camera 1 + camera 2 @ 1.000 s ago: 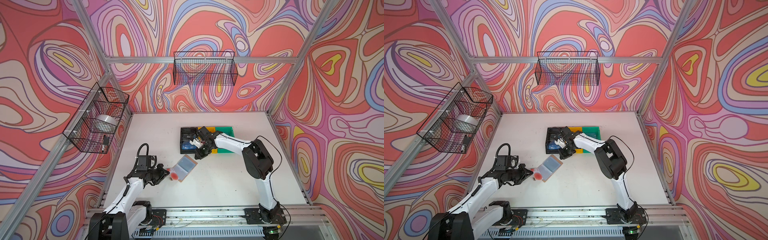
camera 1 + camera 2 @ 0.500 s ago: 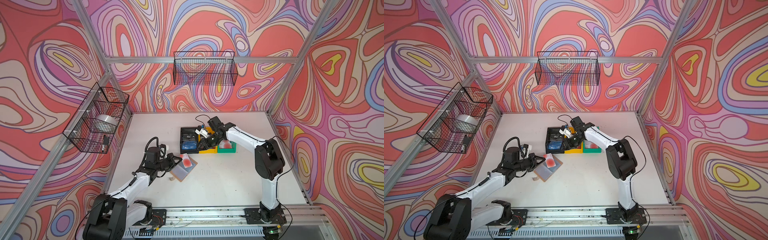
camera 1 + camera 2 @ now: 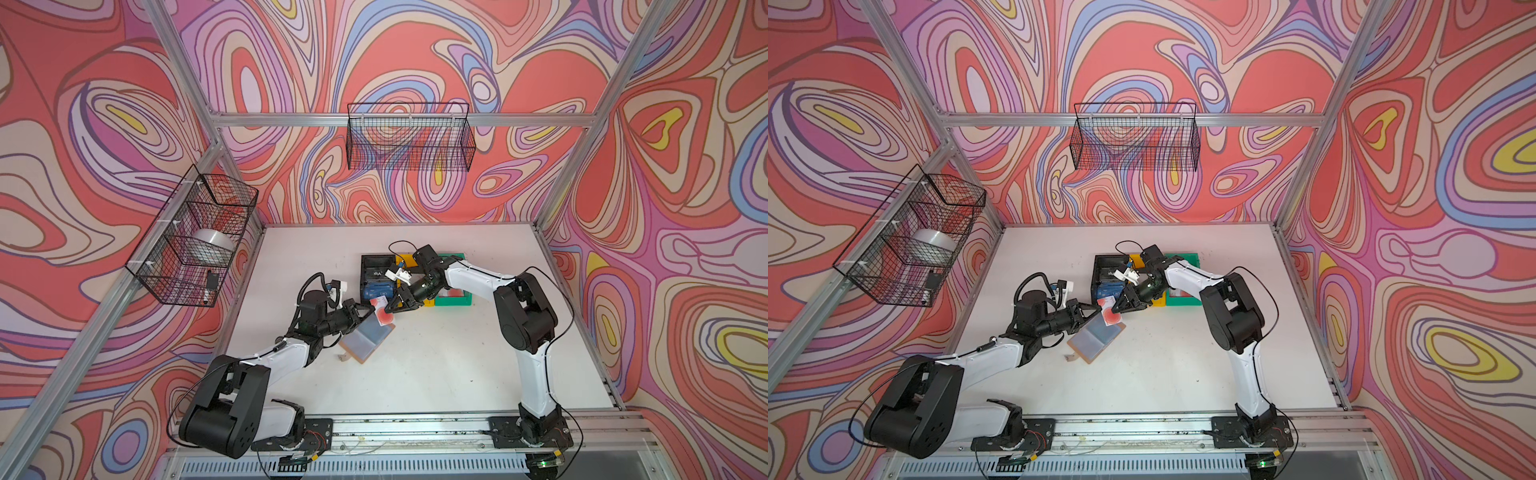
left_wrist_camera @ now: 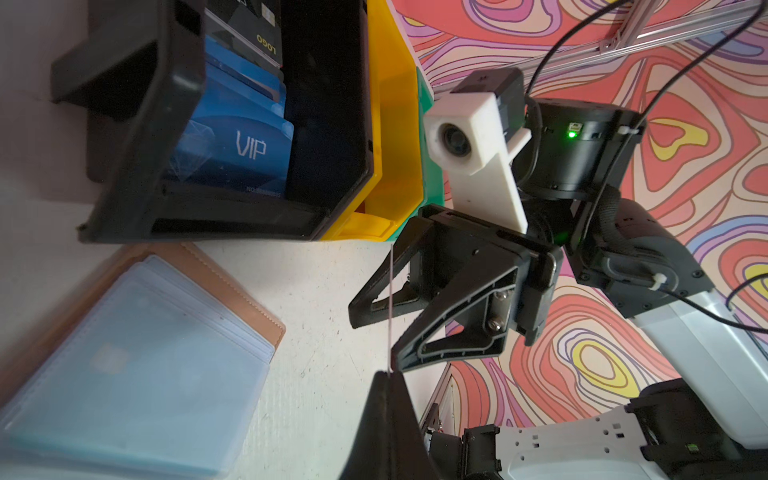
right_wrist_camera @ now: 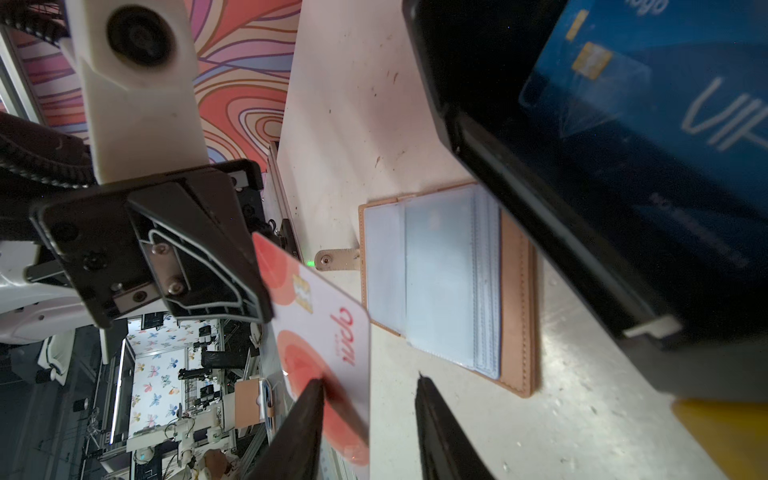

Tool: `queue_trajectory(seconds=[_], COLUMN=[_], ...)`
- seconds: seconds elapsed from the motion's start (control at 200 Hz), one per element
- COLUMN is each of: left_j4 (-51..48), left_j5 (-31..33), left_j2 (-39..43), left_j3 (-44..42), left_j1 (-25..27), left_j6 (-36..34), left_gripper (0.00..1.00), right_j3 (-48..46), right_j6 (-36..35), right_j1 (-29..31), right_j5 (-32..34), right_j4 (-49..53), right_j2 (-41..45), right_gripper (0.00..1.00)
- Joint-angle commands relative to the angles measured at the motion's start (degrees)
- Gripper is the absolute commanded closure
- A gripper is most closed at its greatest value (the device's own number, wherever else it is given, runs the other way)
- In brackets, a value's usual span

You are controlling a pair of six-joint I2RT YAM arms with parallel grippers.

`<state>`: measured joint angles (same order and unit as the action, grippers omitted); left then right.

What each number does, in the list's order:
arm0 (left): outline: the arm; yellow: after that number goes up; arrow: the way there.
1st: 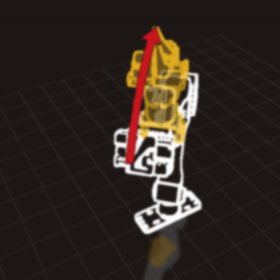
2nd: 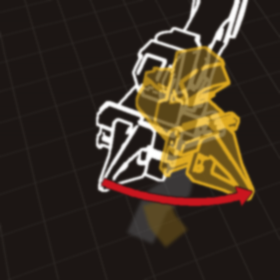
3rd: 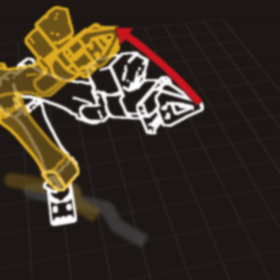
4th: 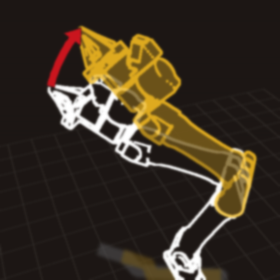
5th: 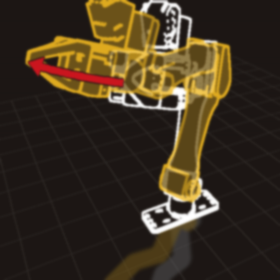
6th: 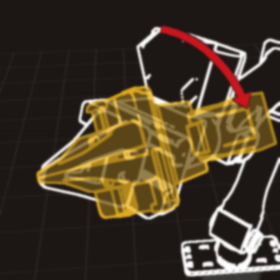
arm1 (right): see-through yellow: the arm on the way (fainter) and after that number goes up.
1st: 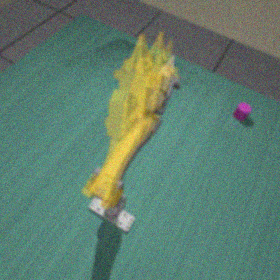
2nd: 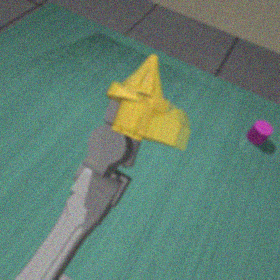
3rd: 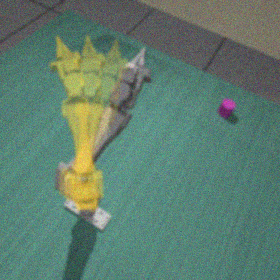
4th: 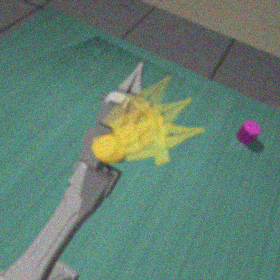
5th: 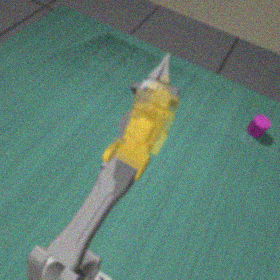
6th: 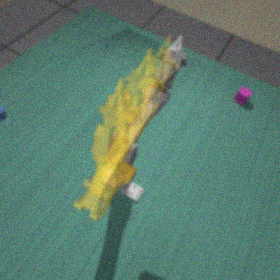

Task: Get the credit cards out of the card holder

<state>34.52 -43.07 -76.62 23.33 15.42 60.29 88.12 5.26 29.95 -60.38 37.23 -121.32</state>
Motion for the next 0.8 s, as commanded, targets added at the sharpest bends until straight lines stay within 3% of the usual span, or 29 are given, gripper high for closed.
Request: queue_trajectory(seconds=[0.0,0.115,0.265,0.551,0.796], left_j4=[2.2,-2.5,-9.6,-26.4,-30.8], left_j5=[0.3,1.8,3.9,10.3,11.4], left_j2=[-1.3,-2.0,-0.2,7.3,8.0], left_j3=[0.0,0.6,1.5,4.3,4.3], left_j1=[0.4,0.4,0.5,0.4,0.4], left_j6=[0.5,-0.9,-3.6,-9.6,-10.6], left_gripper=[1.00,1.00,0.93,0.83,0.83], right_j3=[-1.6,-2.0,-2.2,-1.6,3.6], right_j6=[0.9,1.6,1.7,2.9,-5.4], right_j1=[0.1,0.1,0.1,-0.6,-7.3], right_j5=[-3.9,-4.7,-3.8,-3.0,8.1], right_j4=[-3.3,-4.5,-5.0,-4.9,7.6], right_j2=[0.5,1.5,3.2,5.0,9.6], right_gripper=[0.66,0.88,0.99,1.00,1.00])
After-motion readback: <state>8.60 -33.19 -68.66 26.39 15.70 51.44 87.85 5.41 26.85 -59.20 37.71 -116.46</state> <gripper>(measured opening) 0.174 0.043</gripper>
